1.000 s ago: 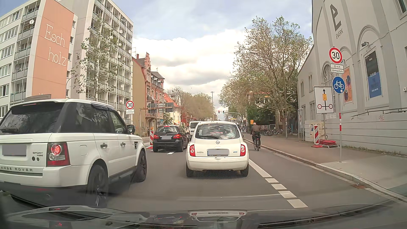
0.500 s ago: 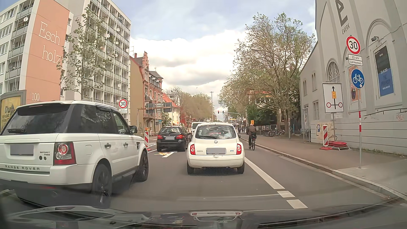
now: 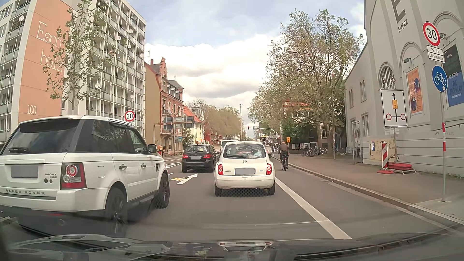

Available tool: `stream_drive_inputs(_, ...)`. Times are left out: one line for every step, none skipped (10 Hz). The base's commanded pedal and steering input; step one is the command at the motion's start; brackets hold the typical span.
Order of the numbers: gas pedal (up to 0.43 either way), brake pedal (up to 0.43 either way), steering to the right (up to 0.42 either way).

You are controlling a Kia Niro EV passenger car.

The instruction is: Follow the waypoints while adhering to traffic rules and regulations

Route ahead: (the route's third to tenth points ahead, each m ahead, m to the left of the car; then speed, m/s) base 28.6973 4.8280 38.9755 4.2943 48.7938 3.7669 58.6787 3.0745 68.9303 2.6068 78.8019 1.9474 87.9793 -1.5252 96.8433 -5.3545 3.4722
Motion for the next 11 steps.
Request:
stream_drive_inputs(0.150, 0.000, 0.010)
stream_drive_inputs(0.150, 0.000, 0.010)
stream_drive_inputs(0.157, 0.000, 0.010)
stream_drive_inputs(0.157, 0.000, 0.010)
stream_drive_inputs(0.157, 0.000, 0.010)
stream_drive_inputs(0.157, 0.000, 0.009)
stream_drive_inputs(0.157, 0.000, 0.008)
stream_drive_inputs(0.157, 0.000, 0.007)
stream_drive_inputs(0.157, 0.000, 0.007)
stream_drive_inputs(0.118, 0.000, 0.007)
stream_drive_inputs(0.098, 0.000, 0.007)
